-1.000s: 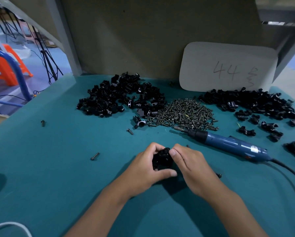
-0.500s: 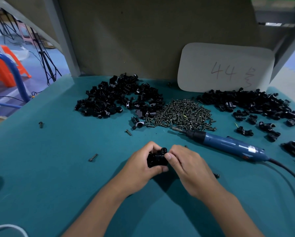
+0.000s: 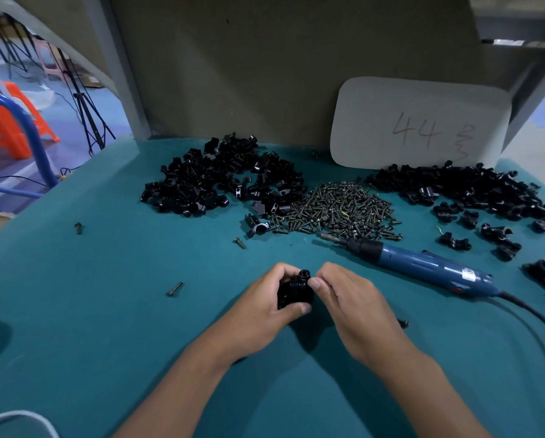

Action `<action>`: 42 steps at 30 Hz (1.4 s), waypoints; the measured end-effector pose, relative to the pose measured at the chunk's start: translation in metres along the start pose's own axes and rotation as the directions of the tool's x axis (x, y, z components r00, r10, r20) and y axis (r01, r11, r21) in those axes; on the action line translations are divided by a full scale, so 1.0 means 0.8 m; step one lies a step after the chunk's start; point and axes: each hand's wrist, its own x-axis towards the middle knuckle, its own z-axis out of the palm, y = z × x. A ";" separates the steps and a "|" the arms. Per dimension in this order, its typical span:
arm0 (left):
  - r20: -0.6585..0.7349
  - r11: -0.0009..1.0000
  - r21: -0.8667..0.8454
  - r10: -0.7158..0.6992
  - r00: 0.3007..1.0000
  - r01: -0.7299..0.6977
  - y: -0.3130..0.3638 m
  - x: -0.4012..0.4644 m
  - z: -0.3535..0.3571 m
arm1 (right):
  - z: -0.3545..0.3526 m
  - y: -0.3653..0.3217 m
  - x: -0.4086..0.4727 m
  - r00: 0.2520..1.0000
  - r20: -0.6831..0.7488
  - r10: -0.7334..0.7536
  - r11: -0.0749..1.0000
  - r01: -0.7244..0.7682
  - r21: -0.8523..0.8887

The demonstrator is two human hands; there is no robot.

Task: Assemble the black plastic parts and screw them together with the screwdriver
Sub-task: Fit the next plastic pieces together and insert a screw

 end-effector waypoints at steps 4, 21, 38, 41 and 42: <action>-0.019 1.000 0.013 0.003 1.000 -0.003 -0.001 0.001 -0.001 | -0.008 0.007 0.000 0.999 0.035 0.011 0.994 -0.015 0.111; 0.002 0.999 0.024 0.028 1.000 -0.028 -0.001 0.000 0.000 | -0.005 0.003 -0.001 0.998 0.067 -0.017 1.000 0.016 0.005; -0.085 0.997 -0.050 -0.061 0.995 0.056 -0.004 0.002 -0.006 | -0.058 0.060 0.150 0.957 0.000 0.289 0.942 -0.284 -0.176; -0.101 0.993 -0.079 -0.090 0.991 0.082 -0.004 0.000 -0.008 | -0.045 0.082 0.193 0.919 0.150 0.364 0.907 -0.314 -0.279; -0.098 0.991 -0.098 -0.098 0.990 0.089 -0.004 0.000 -0.009 | -0.042 0.085 0.201 0.905 0.187 0.382 0.897 -0.314 -0.311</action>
